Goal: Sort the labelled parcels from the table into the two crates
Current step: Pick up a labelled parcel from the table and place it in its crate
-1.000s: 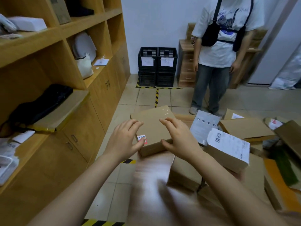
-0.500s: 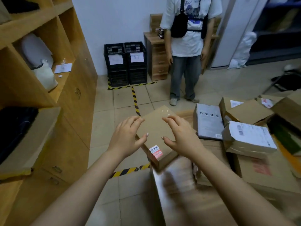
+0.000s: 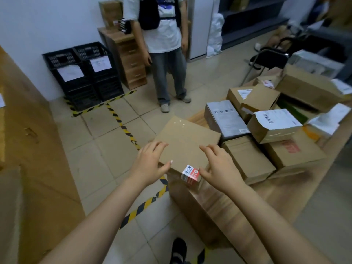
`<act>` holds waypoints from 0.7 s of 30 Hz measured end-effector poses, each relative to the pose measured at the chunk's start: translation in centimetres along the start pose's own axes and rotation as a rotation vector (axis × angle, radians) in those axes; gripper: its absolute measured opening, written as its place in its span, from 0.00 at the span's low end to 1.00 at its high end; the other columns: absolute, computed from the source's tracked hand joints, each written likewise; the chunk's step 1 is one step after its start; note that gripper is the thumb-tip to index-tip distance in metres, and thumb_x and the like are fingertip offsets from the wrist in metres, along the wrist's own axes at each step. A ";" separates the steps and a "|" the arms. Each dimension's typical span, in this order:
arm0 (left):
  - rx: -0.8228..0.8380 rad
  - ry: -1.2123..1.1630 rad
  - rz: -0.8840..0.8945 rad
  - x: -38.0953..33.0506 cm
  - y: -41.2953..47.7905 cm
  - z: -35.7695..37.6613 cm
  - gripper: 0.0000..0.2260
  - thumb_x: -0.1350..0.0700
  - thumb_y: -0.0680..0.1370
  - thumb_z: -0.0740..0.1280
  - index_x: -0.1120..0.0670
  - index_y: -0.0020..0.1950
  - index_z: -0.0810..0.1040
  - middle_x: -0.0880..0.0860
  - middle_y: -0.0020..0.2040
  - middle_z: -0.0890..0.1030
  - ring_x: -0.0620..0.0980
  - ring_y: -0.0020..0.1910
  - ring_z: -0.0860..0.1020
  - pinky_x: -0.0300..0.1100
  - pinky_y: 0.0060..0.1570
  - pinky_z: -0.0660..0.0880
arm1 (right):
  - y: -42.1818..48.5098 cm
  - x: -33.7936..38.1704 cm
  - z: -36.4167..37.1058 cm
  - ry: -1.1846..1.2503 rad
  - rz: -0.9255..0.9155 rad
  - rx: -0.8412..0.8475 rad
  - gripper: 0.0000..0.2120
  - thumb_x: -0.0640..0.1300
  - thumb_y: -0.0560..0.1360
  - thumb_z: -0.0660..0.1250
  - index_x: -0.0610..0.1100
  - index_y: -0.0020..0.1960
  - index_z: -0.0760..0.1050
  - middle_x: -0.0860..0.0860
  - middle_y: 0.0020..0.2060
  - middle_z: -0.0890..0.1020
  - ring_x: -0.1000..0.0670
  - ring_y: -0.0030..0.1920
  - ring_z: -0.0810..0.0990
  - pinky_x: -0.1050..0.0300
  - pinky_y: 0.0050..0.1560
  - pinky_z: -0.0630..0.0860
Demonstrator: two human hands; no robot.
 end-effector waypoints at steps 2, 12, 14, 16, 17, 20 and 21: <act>0.048 -0.014 0.012 1.0 1.3 1.4 0.26 0.44 0.76 0.66 0.53 0.71 0.69 0.51 0.66 0.71 0.52 0.66 0.69 0.49 0.66 0.65 | 0.8 -0.5 1.1 0.006 0.050 -0.001 0.32 0.51 0.74 0.69 0.48 0.75 0.63 0.48 0.67 0.70 0.47 0.63 0.71 0.55 0.63 0.67; 0.308 -0.061 -0.019 7.6 4.6 5.4 0.40 0.38 0.68 0.74 0.49 0.75 0.63 0.50 0.77 0.59 0.52 0.76 0.55 0.52 0.73 0.57 | 1.0 -2.4 7.3 0.090 0.336 0.177 0.50 0.66 0.66 0.72 0.48 0.78 0.53 0.42 0.73 0.62 0.43 0.73 0.61 0.49 0.71 0.62; 0.413 -0.026 -0.009 8.2 4.7 6.4 0.44 0.37 0.67 0.75 0.47 0.77 0.59 0.50 0.79 0.51 0.51 0.77 0.48 0.53 0.74 0.53 | 0.7 -2.6 8.5 0.077 0.402 0.245 0.55 0.67 0.65 0.73 0.49 0.79 0.45 0.40 0.76 0.56 0.41 0.76 0.56 0.46 0.73 0.59; 0.487 0.031 0.014 8.6 5.1 7.4 0.47 0.37 0.66 0.75 0.45 0.78 0.54 0.50 0.80 0.45 0.51 0.78 0.43 0.54 0.74 0.52 | 0.7 -2.9 9.5 0.078 0.475 0.283 0.59 0.64 0.65 0.74 0.50 0.79 0.39 0.39 0.76 0.52 0.39 0.76 0.55 0.45 0.73 0.60; 0.515 0.047 0.018 8.9 5.5 7.9 0.48 0.38 0.67 0.75 0.45 0.79 0.51 0.51 0.80 0.42 0.52 0.78 0.41 0.54 0.74 0.51 | 0.7 -3.1 10.0 0.108 0.522 0.287 0.60 0.62 0.64 0.75 0.50 0.79 0.37 0.38 0.76 0.51 0.38 0.76 0.55 0.46 0.72 0.62; 0.598 -0.014 -0.024 9.7 5.9 9.2 0.51 0.41 0.66 0.77 0.45 0.79 0.47 0.53 0.78 0.34 0.54 0.78 0.39 0.52 0.75 0.50 | 0.6 -2.8 11.1 0.228 0.596 0.275 0.62 0.57 0.64 0.78 0.52 0.78 0.34 0.39 0.77 0.46 0.39 0.77 0.55 0.48 0.71 0.65; 0.616 -0.043 -0.031 10.0 6.0 9.5 0.52 0.42 0.66 0.77 0.45 0.79 0.46 0.53 0.78 0.33 0.54 0.78 0.41 0.51 0.75 0.52 | 0.4 -2.5 11.4 0.263 0.606 0.260 0.62 0.55 0.64 0.78 0.53 0.78 0.33 0.40 0.78 0.45 0.40 0.77 0.55 0.48 0.70 0.66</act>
Point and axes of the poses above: each hand's wrist, its own y-axis towards the middle knuckle, its own z-axis out of the palm, x = y × z, the point moved 6 cm from there along y, towards the middle knuckle
